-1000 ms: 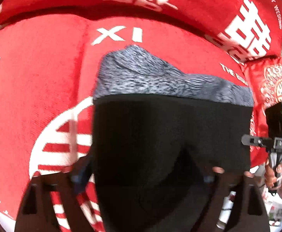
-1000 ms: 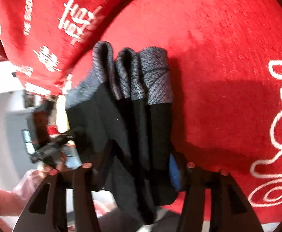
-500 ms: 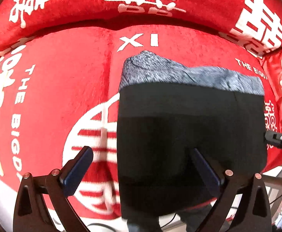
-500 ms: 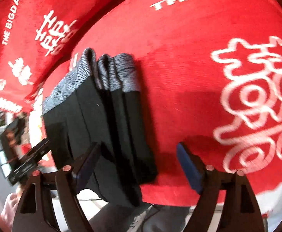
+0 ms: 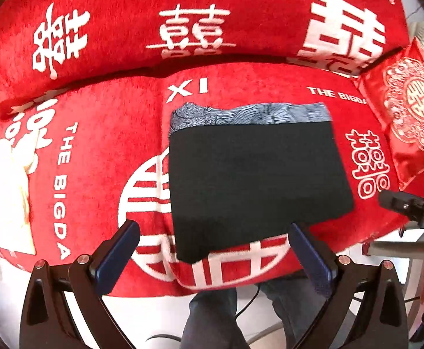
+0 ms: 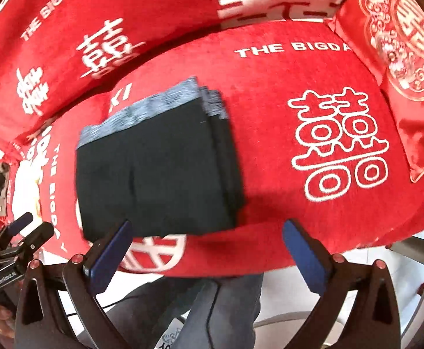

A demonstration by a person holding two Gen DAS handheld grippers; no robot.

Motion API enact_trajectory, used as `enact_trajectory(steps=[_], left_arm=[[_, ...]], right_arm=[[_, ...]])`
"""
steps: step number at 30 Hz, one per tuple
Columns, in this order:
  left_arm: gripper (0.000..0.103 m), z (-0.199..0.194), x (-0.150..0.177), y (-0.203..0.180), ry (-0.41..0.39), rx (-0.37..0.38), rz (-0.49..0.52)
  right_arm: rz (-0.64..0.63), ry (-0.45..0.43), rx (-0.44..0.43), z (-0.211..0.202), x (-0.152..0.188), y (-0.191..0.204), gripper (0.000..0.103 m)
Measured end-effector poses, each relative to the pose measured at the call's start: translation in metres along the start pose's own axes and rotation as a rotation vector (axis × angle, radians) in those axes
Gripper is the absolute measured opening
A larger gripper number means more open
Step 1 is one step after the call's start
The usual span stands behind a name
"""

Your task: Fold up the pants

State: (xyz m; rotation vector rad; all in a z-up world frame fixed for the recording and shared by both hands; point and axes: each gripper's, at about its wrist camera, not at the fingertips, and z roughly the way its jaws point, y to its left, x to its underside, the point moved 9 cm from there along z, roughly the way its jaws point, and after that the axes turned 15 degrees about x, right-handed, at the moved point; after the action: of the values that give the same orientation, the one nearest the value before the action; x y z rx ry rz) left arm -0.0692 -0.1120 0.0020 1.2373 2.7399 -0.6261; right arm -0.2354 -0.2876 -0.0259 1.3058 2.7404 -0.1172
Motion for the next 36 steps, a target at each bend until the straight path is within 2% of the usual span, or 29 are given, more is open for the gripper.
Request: enact_trajectory(steps=[3,7,13,15,19,22,36], left_arm=[[0.102,-0.016,0.003,-0.001,0.011,-0.042,0.025],[0.102,-0.033,0.007,-0.001,0.022,-0.064,0.01],[0.102,-0.059,0.005,0.004,-0.019,-0.116,-0.009],[0.102,-0.064,0.004,0.006,-0.029,-0.126,-0.033],[0.102,-0.067,0.005,0.001,-0.039,-0.154,-0.063],[0.102,-0.068,0.007,-0.009,-0.039,-0.154,-0.094],[0.102,-0.071,0.011,-0.045,-0.024,-0.191,-0.092]], right_arm=[[0.007,0.001,0.0,-0.021,0.008,0.012,0.103],[-0.019,0.025,0.05,-0.042,0.02,0.022,0.103],[-0.03,0.024,0.074,-0.066,0.022,0.032,0.103],[-0.031,0.026,0.057,-0.07,0.02,0.035,0.103],[-0.07,0.053,0.074,-0.072,0.017,0.038,0.102],[-0.11,0.036,0.085,-0.079,0.017,0.034,0.102],[-0.177,0.042,0.089,-0.086,0.017,0.021,0.102]])
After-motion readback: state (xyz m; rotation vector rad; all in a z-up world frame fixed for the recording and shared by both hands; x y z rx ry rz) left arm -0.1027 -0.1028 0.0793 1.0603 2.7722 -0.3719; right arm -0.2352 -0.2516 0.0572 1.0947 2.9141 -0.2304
